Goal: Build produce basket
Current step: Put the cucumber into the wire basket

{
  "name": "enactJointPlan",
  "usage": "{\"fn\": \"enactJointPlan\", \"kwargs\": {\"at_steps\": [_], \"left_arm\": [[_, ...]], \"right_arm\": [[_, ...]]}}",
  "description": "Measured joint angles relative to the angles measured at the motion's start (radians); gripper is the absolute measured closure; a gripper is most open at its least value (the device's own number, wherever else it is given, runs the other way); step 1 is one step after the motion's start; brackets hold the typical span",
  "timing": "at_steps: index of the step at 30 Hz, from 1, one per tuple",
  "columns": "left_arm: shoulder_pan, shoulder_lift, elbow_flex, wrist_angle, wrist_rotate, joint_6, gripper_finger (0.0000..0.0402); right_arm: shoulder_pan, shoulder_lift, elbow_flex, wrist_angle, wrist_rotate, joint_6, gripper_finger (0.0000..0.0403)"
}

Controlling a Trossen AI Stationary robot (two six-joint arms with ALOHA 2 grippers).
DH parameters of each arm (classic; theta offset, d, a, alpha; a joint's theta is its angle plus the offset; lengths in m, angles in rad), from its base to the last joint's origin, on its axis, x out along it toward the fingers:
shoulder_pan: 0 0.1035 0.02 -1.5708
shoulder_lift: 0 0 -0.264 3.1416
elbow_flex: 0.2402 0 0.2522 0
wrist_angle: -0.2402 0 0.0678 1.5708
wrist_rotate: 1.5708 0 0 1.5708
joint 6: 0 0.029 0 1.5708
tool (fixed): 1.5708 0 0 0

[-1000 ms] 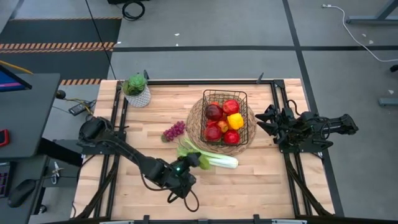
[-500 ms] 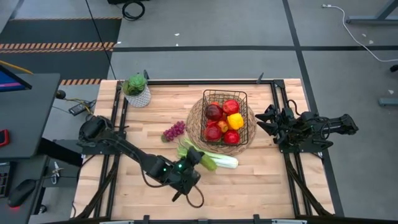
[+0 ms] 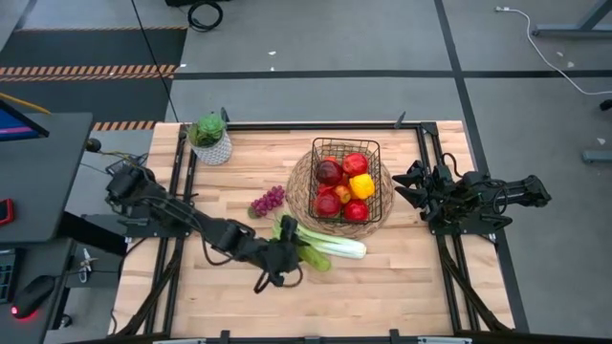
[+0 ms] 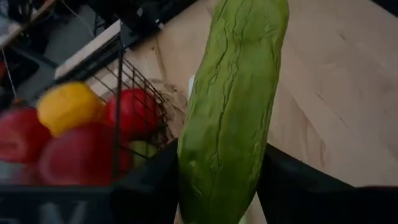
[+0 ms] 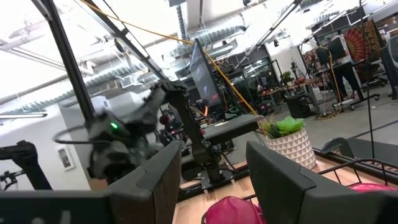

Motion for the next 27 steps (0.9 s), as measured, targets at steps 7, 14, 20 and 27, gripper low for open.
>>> {"fn": "enactJointPlan", "kwargs": {"at_steps": [7, 14, 20, 27], "left_arm": [[0.012, -0.031, -0.303, 0.519, 0.0, -0.093, 0.0225], [0.033, -0.039, -0.503, 1.089, -0.003, -0.27, 0.0225], [0.055, -0.039, -0.587, 1.318, 0.033, -0.558, 0.0225], [0.103, -0.039, -0.572, 1.363, 0.332, -0.884, 0.022]], "right_arm": [[0.0, 0.0, 0.0, 0.0, 0.0, 0.0, 0.0215], [0.0, 0.0, 0.0, 0.0, 0.0, 0.0, 0.0215], [0.0, 0.0, 0.0, 0.0, 0.0, 0.0, 0.0215], [0.0, 0.0, 0.0, 0.0, -0.001, 0.0, 0.0215]]}}
